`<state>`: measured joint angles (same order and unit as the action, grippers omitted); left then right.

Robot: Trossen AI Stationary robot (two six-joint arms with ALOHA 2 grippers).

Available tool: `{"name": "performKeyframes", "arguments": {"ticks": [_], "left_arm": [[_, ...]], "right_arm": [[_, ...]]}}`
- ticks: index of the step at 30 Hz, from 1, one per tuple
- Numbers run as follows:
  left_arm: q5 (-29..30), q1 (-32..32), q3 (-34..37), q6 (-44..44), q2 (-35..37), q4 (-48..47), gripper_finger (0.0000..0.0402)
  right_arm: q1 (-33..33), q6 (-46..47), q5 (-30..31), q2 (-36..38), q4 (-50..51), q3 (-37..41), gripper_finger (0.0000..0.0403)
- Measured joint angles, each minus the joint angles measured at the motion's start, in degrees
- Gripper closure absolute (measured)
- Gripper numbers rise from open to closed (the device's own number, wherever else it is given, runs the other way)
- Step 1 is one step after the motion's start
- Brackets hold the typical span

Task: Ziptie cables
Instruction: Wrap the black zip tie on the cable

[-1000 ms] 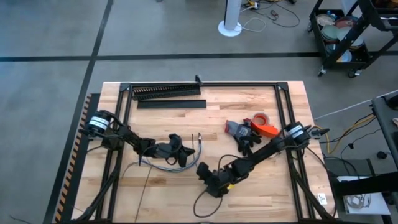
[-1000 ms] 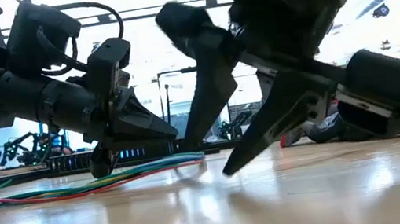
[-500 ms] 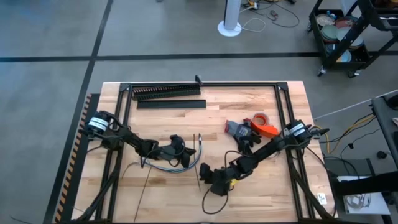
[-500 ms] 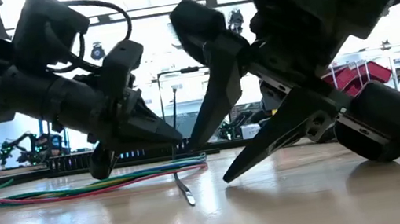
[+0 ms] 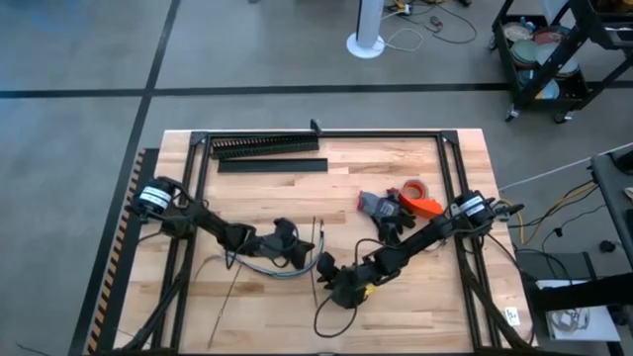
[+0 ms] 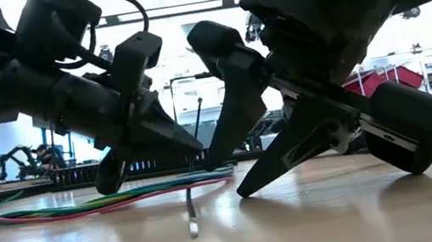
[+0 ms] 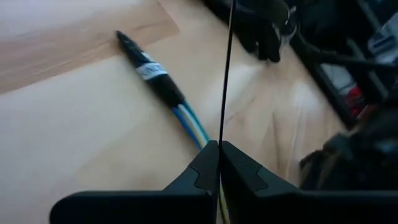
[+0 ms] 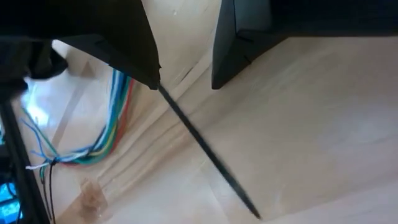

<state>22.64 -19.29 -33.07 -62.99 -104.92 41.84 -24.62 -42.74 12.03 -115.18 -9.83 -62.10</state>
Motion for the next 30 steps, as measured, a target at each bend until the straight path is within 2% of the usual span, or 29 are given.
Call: {"name": "performKeyframes", "arguments": {"ticks": [8, 10, 13, 17, 21, 25, 28, 30], "left_arm": [[2.35, -2.50, -0.28, 11.89, -2.97, -0.47, 0.0402], [2.96, -3.06, -0.60, 13.67, -4.53, -0.42, 0.0402], [5.43, -4.18, -1.11, 16.56, -7.48, 2.08, 0.0402], [9.23, -5.84, -0.68, 20.91, -9.70, 7.84, 0.0402], [10.61, -6.40, -0.28, 22.83, -9.66, 9.13, 0.0402], [10.79, -6.45, -0.23, 25.00, -9.66, 10.09, 0.0402], [10.96, -6.45, -0.06, 26.73, -9.66, 12.03, 0.0402], [11.16, -6.45, -0.06, 26.82, -9.66, 12.26, 0.0402]], "right_arm": [[0.67, 4.58, 1.74, -1.41, -2.26, -0.66, 0.0276], [2.33, 12.47, 1.97, -0.70, -3.36, -0.83, 0.0272], [4.86, 23.04, 1.82, 4.12, -7.02, 2.22, 0.0265], [5.86, 33.44, 4.87, 11.24, -14.89, 10.92, 0.0265], [5.67, 44.61, 9.93, 15.14, -19.81, 17.98, 0.0275], [6.98, 54.05, 9.91, 13.21, -26.23, 19.55, 0.0285], [7.82, 54.76, 6.54, 9.53, -36.27, 18.83, 0.0292], [8.41, 55.64, 4.42, 7.34, -39.16, 18.37, 0.0299]]}}
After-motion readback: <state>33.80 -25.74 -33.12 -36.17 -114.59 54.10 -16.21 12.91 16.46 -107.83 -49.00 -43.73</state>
